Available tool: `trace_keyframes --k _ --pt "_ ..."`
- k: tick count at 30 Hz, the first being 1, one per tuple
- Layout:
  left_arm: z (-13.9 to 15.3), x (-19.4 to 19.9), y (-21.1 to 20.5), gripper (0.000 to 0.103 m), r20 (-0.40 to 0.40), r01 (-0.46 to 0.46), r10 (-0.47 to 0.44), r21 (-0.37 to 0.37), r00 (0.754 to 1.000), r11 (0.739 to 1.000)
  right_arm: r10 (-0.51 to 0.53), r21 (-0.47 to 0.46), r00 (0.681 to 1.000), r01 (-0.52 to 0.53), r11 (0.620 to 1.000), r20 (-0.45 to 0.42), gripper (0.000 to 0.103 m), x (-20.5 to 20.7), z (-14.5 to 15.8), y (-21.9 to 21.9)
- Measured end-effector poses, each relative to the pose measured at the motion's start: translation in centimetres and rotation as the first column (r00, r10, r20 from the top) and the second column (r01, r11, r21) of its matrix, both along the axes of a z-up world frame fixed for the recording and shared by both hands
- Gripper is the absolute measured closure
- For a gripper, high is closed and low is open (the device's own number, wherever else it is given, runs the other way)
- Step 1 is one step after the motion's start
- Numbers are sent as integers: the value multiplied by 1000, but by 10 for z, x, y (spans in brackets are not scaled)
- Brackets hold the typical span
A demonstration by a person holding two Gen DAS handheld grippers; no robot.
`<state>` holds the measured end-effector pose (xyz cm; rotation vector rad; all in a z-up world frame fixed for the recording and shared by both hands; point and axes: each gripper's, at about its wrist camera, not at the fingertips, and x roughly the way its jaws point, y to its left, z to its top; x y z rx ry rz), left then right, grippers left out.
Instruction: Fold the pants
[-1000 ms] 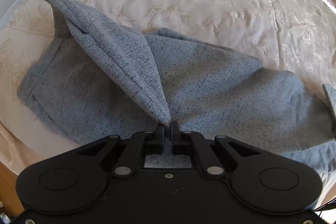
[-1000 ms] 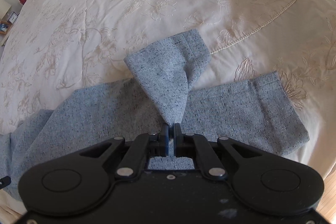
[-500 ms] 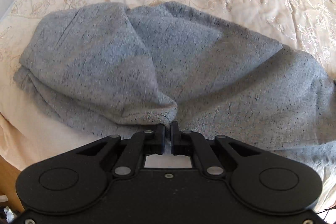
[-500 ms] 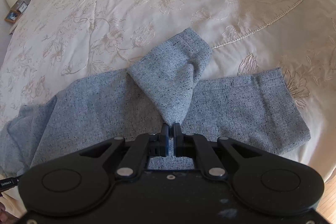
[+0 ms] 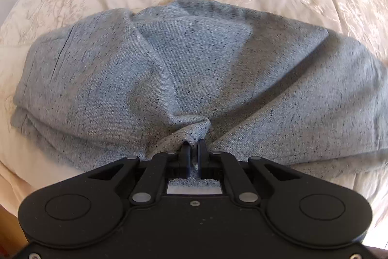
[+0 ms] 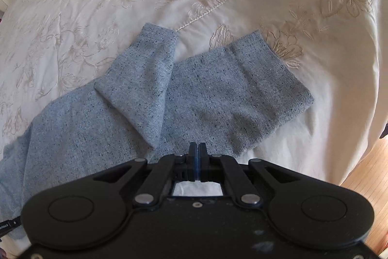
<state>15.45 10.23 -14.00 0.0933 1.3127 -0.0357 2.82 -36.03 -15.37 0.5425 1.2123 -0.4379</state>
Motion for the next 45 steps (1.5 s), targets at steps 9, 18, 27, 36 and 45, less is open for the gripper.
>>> trace_keyframes --k 9,18,27,36,45 --pt "-8 6 3 96 -37 -52 51 -26 998 998 294 -249 955 -281 927 18 86 49 4 63" --pt "-20 15 4 96 -69 -98 95 -38 993 994 469 -349 883 -451 821 -37 84 102 -14 109" --pt "-26 22 5 96 -93 -115 110 -41 990 993 503 -388 860 -495 777 -90 84 124 -37 115" --pt "-27 28 6 96 -99 -111 107 -35 989 993 601 -471 787 -586 659 -139 80 124 -37 140" --pt "-17 23 9 96 -81 -109 105 -40 991 993 527 -455 844 -510 730 -99 96 131 -35 115"
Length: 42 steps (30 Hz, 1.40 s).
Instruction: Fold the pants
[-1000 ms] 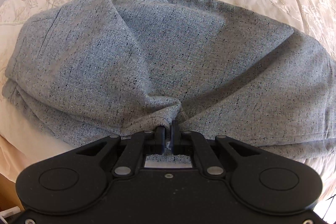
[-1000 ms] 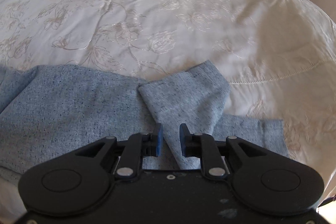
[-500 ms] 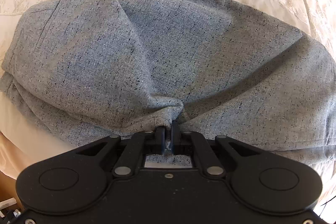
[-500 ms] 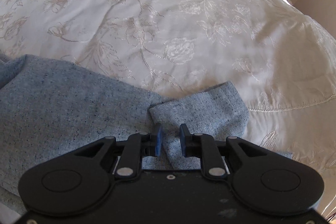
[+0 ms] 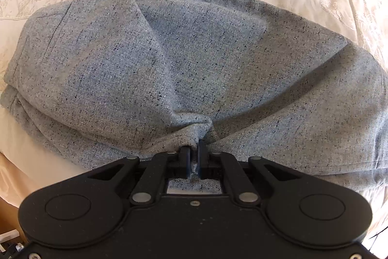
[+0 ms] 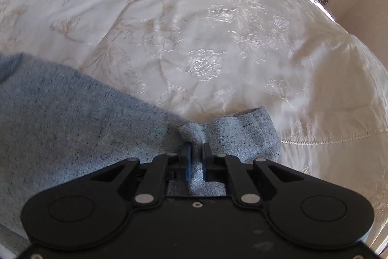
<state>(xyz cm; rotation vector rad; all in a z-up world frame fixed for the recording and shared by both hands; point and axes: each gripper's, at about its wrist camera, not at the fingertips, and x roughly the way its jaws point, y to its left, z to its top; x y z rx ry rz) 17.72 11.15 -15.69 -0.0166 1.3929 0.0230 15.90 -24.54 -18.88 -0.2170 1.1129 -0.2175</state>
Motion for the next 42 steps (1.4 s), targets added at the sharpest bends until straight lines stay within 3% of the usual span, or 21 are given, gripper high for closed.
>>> trace_keyframes --k 4,7,9,13,16,20,25,31,34,37,40,42 --pt "19 -2 5 96 40 -5 6 -17 999 1000 -181 93 976 170 981 118 95 -30 44 -43" --pt "28 -5 11 96 58 -11 13 -34 998 999 -334 168 929 308 936 158 95 -62 69 -87" --pt "28 -7 13 96 52 -10 12 -35 999 999 -431 193 893 404 894 130 95 -86 70 -114" --pt "22 -10 9 96 33 3 -3 -15 999 1000 -586 236 810 568 788 8 100 -122 41 -159" --pt "22 -10 3 97 40 19 -19 12 999 1000 -615 267 787 603 752 -49 100 -138 22 -169" --pt "31 -10 -3 97 63 24 -25 16 998 1000 -597 273 802 582 766 -34 100 -140 20 -167" --pt "46 -16 -5 97 80 28 -26 -23 996 999 -620 314 784 585 748 17 100 -155 37 -172" --pt "20 -26 -15 97 21 66 -67 31 998 997 -637 303 770 614 729 -26 100 -172 25 -173" --pt "26 -27 -16 97 49 53 -55 32 997 998 -628 286 778 608 741 -26 100 -166 22 -171" --pt "43 -27 -18 97 110 77 -78 15 991 997 -613 279 790 582 763 29 101 -166 38 -172" --pt "39 -26 -22 97 98 101 -102 19 990 995 -616 251 786 587 770 52 101 -171 45 -176" --pt "27 -27 -24 97 71 100 -102 35 992 994 -632 237 774 610 756 24 101 -174 38 -181"
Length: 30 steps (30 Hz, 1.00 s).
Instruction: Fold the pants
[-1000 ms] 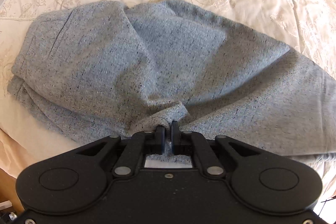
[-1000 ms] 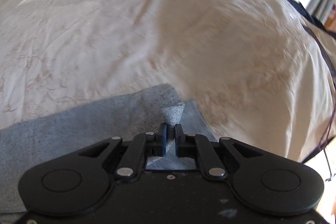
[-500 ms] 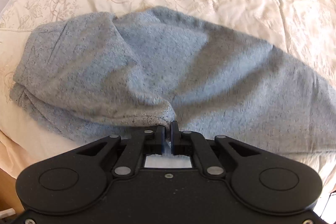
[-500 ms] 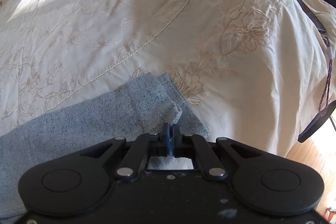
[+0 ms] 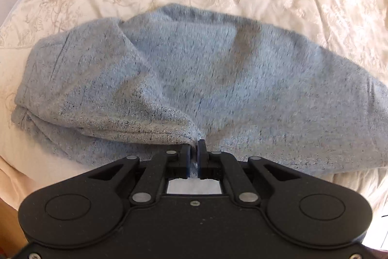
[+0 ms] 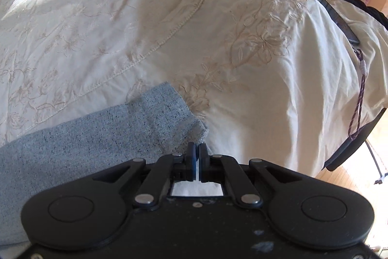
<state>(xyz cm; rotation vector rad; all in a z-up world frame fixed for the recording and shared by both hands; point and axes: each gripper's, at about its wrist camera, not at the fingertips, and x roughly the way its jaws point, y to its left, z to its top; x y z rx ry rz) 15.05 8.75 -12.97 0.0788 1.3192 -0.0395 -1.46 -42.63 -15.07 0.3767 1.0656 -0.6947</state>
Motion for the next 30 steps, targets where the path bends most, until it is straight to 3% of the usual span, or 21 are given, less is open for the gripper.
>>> trace_keyframes --k 2,9,12,15,20,24,27,30 --pt "-10 -1 2 97 -25 -15 15 2 1000 1000 -12 44 1000 13 999 -17 101 -1 -12 -4" --pt "-30 2 -4 95 -67 3 0 47 998 999 -1 72 998 6 997 -61 98 5 -26 -12" --pt "-33 3 -7 95 -71 2 2 62 997 998 -9 19 998 11 1000 -66 95 3 -16 -12" --pt "-33 4 -8 93 -68 -19 23 61 997 998 34 -46 999 -35 998 -32 93 9 2 -3" --pt "-28 -4 -1 81 -46 -54 56 49 997 997 216 -38 976 -215 976 13 94 40 6 23" --pt "-18 -17 22 80 -35 -118 119 34 992 992 251 9 966 -251 968 -55 95 58 -22 27" --pt "-10 -27 38 81 -18 -155 158 104 987 982 201 15 962 -202 979 -185 96 59 -47 19" --pt "3 -31 60 81 12 -176 176 119 984 977 185 18 963 -185 983 -195 96 54 -51 12"
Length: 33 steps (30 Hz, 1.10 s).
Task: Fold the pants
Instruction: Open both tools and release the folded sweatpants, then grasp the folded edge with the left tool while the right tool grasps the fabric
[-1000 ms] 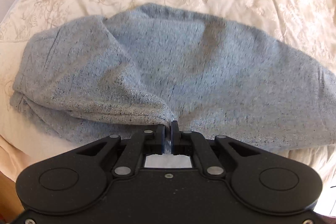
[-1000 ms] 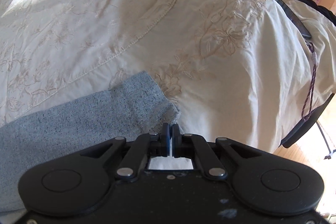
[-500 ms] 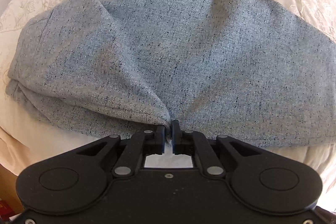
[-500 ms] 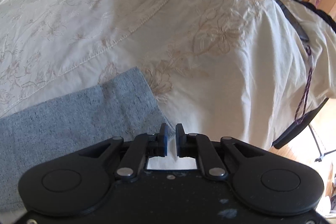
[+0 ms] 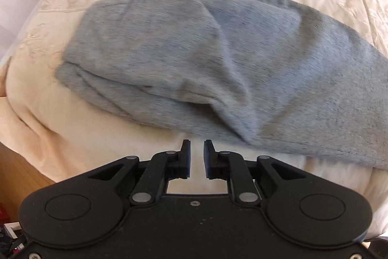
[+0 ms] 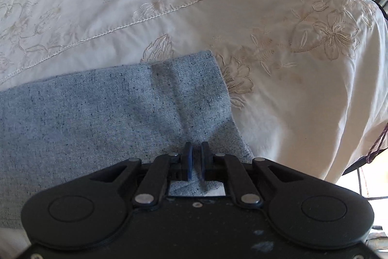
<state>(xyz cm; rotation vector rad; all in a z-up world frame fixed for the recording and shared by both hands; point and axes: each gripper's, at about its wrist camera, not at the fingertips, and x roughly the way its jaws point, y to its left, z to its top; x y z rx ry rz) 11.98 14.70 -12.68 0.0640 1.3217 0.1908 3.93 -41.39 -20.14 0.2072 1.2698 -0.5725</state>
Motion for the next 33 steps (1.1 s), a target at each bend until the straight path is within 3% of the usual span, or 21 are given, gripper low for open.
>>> trace_keyframes --k 4,7,9,10,11,17,22,26,29,33 --pt "16 11 29 81 39 -21 21 15 999 1000 21 -20 999 -21 1000 30 94 -1 11 10" --pt "19 30 57 81 62 -51 52 -18 997 999 43 -27 995 -41 999 86 94 3 31 31" --pt "23 40 70 72 66 -81 85 -54 994 995 69 -32 990 -66 997 121 94 7 43 49" --pt "21 46 78 61 64 -94 99 -72 993 993 85 -33 987 -82 996 138 94 9 50 61" --pt "20 50 85 56 60 -103 109 -96 992 990 97 -31 984 -93 995 150 95 12 55 73" --pt "2 72 122 56 34 -99 104 -133 994 986 212 37 949 -226 973 235 92 25 82 166" --pt "-9 85 154 56 -10 -115 115 -185 993 976 391 118 873 -439 891 290 90 33 94 269" --pt "0 87 179 56 34 -119 128 -197 991 973 515 187 792 -588 787 328 89 40 95 350" --pt "9 92 199 56 69 -108 122 -181 990 978 597 208 729 -675 708 334 87 43 91 400" --pt "6 100 223 56 75 -94 105 -144 992 985 671 232 668 -743 628 322 86 49 80 447"
